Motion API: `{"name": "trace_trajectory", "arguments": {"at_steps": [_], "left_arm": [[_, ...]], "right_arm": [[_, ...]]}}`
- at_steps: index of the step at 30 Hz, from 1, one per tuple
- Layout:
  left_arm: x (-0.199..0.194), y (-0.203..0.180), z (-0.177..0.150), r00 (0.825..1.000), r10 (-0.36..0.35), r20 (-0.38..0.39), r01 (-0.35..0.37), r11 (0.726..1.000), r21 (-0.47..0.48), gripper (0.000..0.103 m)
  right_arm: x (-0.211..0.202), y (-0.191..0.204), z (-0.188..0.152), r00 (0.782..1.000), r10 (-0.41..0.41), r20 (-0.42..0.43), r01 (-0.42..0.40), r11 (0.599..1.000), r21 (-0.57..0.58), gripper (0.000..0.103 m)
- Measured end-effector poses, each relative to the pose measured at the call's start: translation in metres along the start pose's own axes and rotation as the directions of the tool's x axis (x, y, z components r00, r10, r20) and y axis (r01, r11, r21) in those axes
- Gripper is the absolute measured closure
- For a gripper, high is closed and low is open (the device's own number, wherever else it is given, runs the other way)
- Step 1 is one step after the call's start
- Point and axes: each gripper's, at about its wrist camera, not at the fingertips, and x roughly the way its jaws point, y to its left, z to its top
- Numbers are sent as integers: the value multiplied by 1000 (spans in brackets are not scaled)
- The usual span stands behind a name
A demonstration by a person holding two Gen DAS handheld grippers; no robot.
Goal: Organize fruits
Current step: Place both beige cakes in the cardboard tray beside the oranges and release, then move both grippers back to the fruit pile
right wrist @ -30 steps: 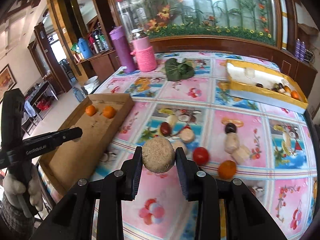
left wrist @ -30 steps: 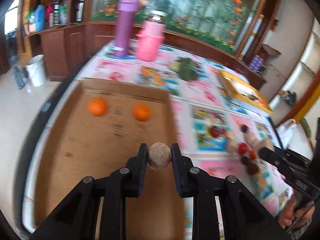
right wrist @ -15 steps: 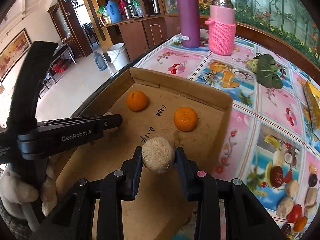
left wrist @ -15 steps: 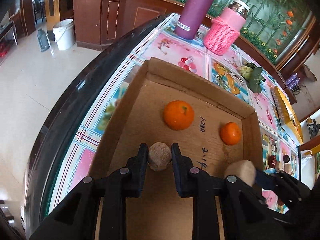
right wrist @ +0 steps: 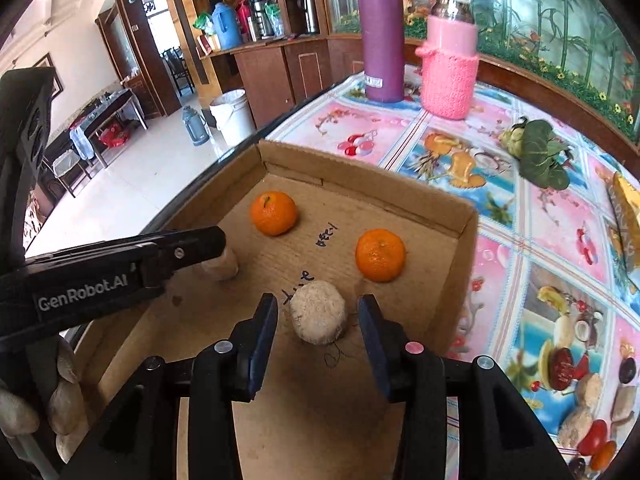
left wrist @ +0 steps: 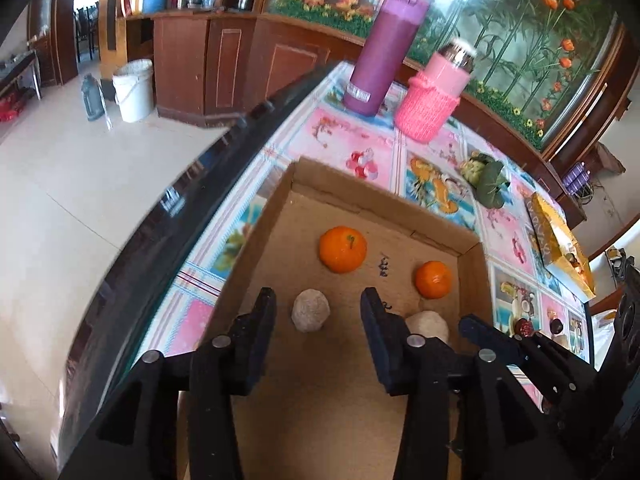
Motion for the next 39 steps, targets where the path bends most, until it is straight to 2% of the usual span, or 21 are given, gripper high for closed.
{"name": "trace_trajectory", "arguments": {"at_steps": [2, 4, 6, 7, 11, 19, 27, 35, 39], "left_arm": [[-26, -10, -6, 997, 40, 68, -42, 999, 19, 43], [-49, -22, -15, 986, 82, 144, -89, 995, 40, 23], [-71, -37, -28, 970, 113, 216, -129, 990, 63, 15], [-80, -46, -37, 963, 113, 243, -135, 988, 78, 14], [-100, -73, -66, 958, 90, 272, -126, 985, 119, 14], [-114, -126, -110, 949, 98, 301, -173, 957, 232, 14], [-117, -147, -127, 958, 75, 278, -155, 948, 278, 14], [-107, -141, -127, 975, 43, 220, -100, 961, 256, 14], [-91, -144, -127, 984, 30, 173, -74, 965, 251, 14]], "right_arm": [[-17, -2, -5, 999, -6, 33, 6, 1000, -2, 50], [-36, -6, -13, 997, -11, 71, 10, 1000, 7, 40], [-55, -11, -22, 994, -15, 107, 13, 1000, 25, 33], [-65, -15, -28, 992, -18, 124, 14, 999, 40, 32], [-100, -36, -54, 985, -38, 168, 20, 994, 108, 23], [-159, -79, -108, 964, -161, 210, 122, 975, 185, 21], [-202, -134, -156, 936, -281, 211, 218, 936, 278, 20], [-225, -188, -196, 913, -377, 157, 298, 878, 376, 20], [-225, -209, -213, 920, -375, 116, 294, 854, 429, 20]]}}
